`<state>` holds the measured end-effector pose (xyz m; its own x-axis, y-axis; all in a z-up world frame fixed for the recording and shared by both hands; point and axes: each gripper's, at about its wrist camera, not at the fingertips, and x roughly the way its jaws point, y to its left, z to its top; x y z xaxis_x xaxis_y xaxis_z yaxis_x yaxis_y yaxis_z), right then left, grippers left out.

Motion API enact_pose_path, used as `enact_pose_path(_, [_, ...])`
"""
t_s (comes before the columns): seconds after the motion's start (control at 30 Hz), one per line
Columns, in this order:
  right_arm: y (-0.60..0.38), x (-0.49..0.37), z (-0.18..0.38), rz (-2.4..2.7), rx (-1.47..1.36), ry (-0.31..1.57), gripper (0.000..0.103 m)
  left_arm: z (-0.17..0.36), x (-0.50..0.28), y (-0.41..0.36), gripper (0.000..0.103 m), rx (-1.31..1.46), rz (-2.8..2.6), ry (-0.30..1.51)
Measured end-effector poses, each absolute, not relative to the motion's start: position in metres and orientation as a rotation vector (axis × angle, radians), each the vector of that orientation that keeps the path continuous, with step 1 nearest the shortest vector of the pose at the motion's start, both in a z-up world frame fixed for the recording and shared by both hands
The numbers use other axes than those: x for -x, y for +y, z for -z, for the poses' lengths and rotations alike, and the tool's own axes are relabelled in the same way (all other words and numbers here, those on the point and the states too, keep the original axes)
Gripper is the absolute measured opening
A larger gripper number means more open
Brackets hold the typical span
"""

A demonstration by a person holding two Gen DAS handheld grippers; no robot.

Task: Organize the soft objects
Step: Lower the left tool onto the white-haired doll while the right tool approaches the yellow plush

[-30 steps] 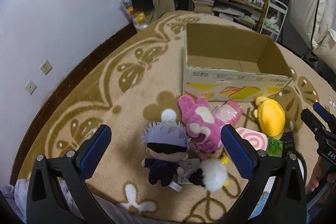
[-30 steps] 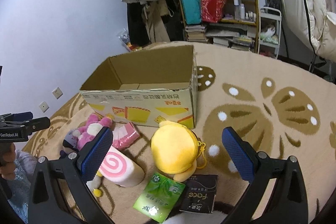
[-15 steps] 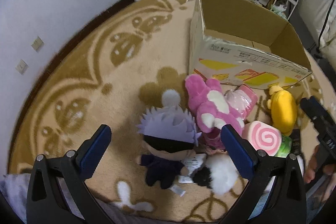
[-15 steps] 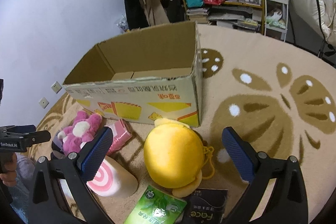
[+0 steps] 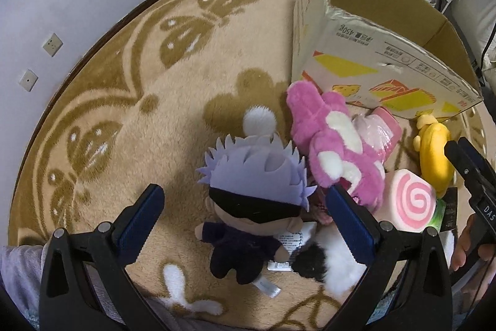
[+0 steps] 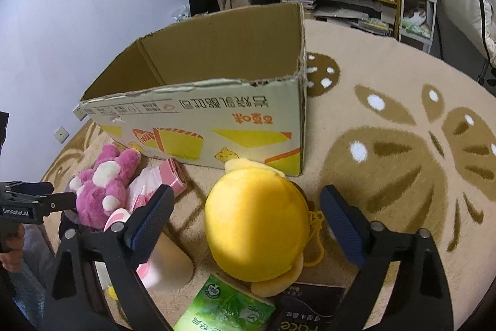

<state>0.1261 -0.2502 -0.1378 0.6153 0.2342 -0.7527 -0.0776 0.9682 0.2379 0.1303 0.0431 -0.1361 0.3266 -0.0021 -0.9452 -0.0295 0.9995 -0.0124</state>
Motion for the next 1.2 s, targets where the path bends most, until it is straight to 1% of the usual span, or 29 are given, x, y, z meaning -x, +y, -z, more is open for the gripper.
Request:
enact_pose_path(0.2, [-0.251,-0.126,0.140,-0.177,-0.206,0.899,0.099,0.141,-0.134,0.050,0.103,0.105,0.004,1.253])
enact_pose_path(0.47, [-0.245,-0.123,0.143,-0.173,-0.173,0.908,0.099,0.139,-0.134,0.056,0.103,0.107,-0.034,1.244])
enact_pose_path(0.53, [-0.246,-0.123,0.144,-0.165,-0.168,0.912,0.096,0.141,-0.134,0.054,0.102,0.082,-0.043,1.252])
enact_pose_path(0.57, [-0.245,-0.122,0.144,-0.154,-0.157,0.914,0.093,0.143,-0.134,0.053,0.102,0.071,-0.047,1.261])
enact_pose_path(0.63, [-0.245,-0.123,0.145,-0.147,-0.149,0.917,0.092,0.146,-0.134,0.053,0.097,0.068,-0.046,1.277])
enact_pose_path(0.67, [-0.246,-0.123,0.145,-0.146,-0.149,0.919,0.092,0.148,-0.135,0.053,0.096,0.074,-0.044,1.285])
enact_pose_path(0.87, [-0.245,-0.126,0.151,-0.140,-0.133,0.934,0.092,0.162,-0.140,0.055,0.096,0.107,-0.053,1.327])
enact_pose_path(0.9, [-0.244,-0.127,0.152,-0.140,-0.128,0.940,0.092,0.165,-0.142,0.054,0.094,0.103,-0.056,1.334])
enact_pose_path(0.93, [-0.244,-0.127,0.154,-0.139,-0.124,0.944,0.092,0.167,-0.143,0.053,0.089,0.098,-0.057,1.340])
enact_pose_path(1.03, [-0.242,-0.128,0.158,-0.129,-0.101,0.959,0.092,0.175,-0.146,0.051,0.080,0.095,-0.049,1.362])
enact_pose_path(1.07, [-0.241,-0.128,0.160,-0.124,-0.092,0.969,0.090,0.176,-0.146,0.050,0.078,0.104,-0.040,1.366])
enact_pose_path(1.1, [-0.240,-0.128,0.161,-0.112,-0.079,0.978,0.083,0.176,-0.146,0.049,0.074,0.108,-0.036,1.363])
enact_pose_path(1.13, [-0.240,-0.128,0.163,-0.106,-0.066,0.982,0.083,0.175,-0.147,0.048,0.068,0.105,-0.032,1.354])
enact_pose_path(1.17, [-0.240,-0.128,0.163,-0.109,-0.066,0.979,0.081,0.174,-0.146,0.048,0.064,0.102,-0.028,1.346])
enact_pose_path(1.2, [-0.241,-0.127,0.162,-0.109,-0.071,0.974,0.079,0.173,-0.145,0.046,0.063,0.099,-0.021,1.337])
